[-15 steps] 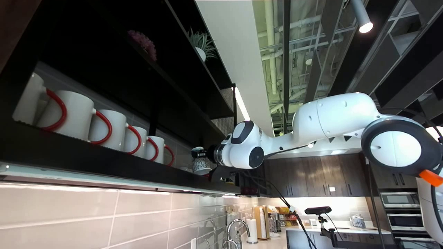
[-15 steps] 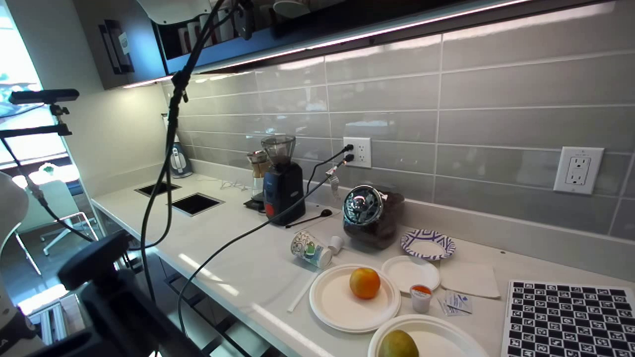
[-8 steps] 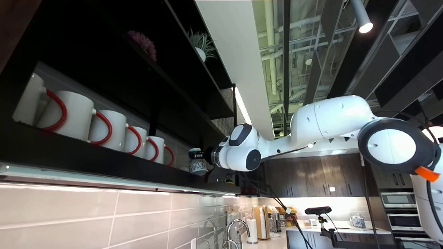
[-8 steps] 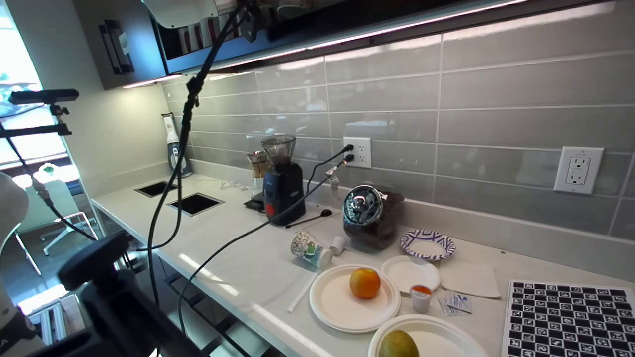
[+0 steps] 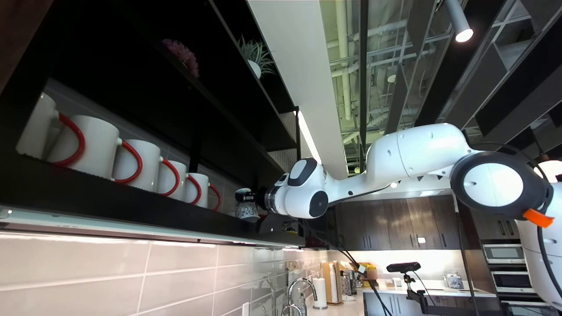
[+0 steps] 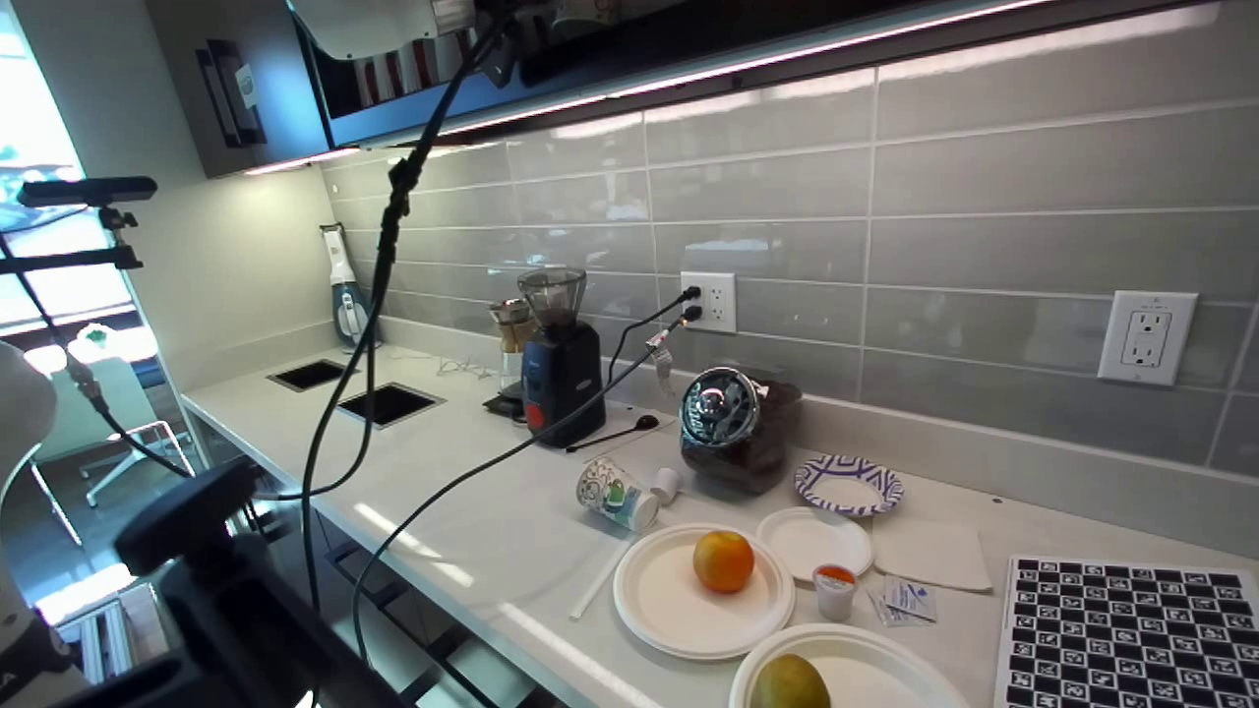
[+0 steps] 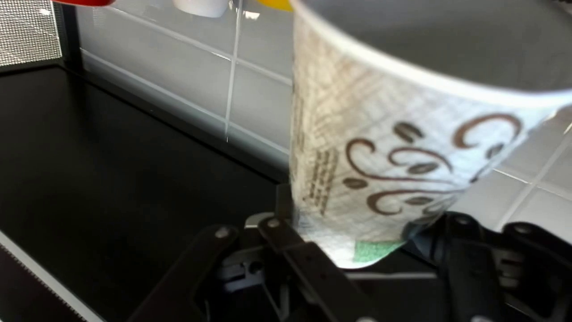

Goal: Pick up the coffee cup on the left and put it on the bottom shelf.

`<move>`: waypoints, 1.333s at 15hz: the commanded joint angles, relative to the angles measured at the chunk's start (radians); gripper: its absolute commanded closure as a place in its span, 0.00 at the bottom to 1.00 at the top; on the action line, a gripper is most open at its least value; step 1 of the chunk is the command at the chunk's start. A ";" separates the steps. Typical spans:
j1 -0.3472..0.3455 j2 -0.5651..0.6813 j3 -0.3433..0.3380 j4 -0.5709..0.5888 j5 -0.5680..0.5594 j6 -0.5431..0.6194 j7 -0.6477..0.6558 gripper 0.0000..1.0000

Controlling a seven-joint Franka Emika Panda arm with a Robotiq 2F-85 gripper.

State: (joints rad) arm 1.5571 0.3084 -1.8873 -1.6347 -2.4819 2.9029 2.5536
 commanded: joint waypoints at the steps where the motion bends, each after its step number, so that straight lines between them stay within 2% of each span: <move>1: -0.032 -0.059 0.058 0.032 -0.040 -0.002 -0.024 0.62; 2: -0.040 -0.058 0.067 0.031 -0.040 0.000 -0.025 0.32; 3: -0.047 -0.058 0.074 0.033 -0.043 -0.001 -0.025 0.11; 5: -0.053 -0.052 0.079 0.037 -0.045 -0.001 -0.019 0.00; 12: -0.034 -0.021 0.049 0.039 -0.029 0.023 -0.005 0.00; 16: -0.050 0.055 -0.005 0.025 0.065 0.089 -0.031 0.00; 20: -0.023 0.098 -0.066 0.018 0.081 0.144 -0.015 0.00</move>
State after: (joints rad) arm 1.5165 0.3555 -1.9019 -1.6174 -2.4317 3.0006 2.5395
